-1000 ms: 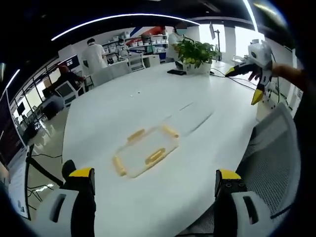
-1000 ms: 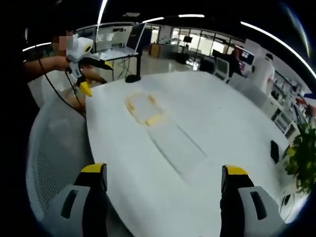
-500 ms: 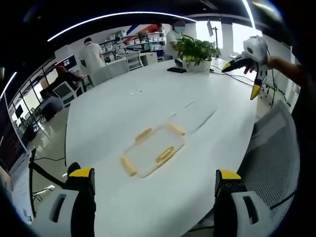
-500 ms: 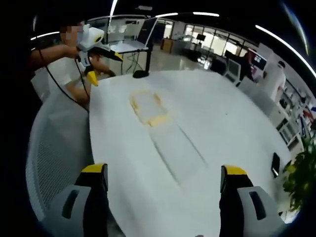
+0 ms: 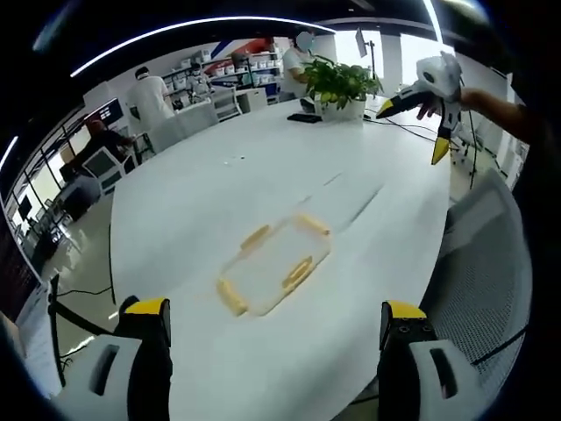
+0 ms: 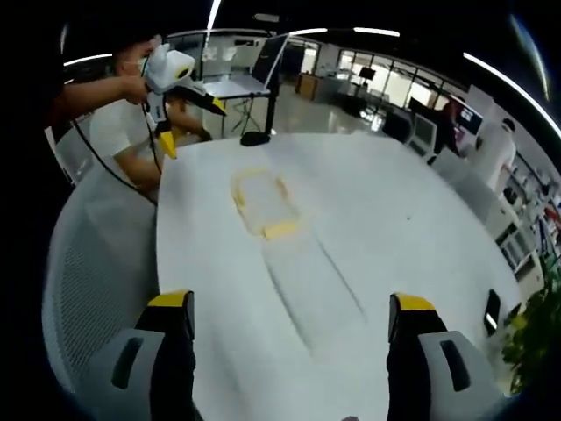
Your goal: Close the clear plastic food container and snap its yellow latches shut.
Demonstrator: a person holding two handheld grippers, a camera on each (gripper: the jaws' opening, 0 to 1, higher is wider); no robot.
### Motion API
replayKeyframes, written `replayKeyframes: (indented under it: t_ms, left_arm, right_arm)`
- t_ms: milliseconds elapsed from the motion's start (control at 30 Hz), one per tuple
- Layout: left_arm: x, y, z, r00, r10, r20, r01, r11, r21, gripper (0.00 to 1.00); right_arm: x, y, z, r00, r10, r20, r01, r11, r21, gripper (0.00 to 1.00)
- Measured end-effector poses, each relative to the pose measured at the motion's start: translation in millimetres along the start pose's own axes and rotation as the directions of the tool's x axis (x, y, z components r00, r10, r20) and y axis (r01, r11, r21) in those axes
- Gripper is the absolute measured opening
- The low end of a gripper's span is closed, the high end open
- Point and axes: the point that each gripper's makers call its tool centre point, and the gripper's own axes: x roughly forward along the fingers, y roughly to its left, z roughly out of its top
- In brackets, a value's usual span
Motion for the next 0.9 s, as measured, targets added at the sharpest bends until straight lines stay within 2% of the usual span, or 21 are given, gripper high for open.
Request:
replayKeyframes:
  t_ms: [100,433,900]
  left_arm:
    - [3,1.8,-2.3,1.0,-0.016,-0.014,0.016,1.0,0.013,0.97]
    - [12,12.4,-7.2,0.997,-0.053,-0.058,0.056,0.997,0.059,0.94]
    - [29,26.8,-8.8,0.991,-0.101,-0.092,0.111,0.987,0.115,0.86]
  right_arm:
    - [4,-1,3.3,1.0,0.011,0.007,-0.011,1.0,-0.007,0.88]
    - [20,-6,8.7,0.998,0.063,-0.028,-0.065,0.996,-0.059,0.84]
    - [47,-8,13.5,0.99,0.122,-0.069,-0.128,0.987,-0.096,0.78]
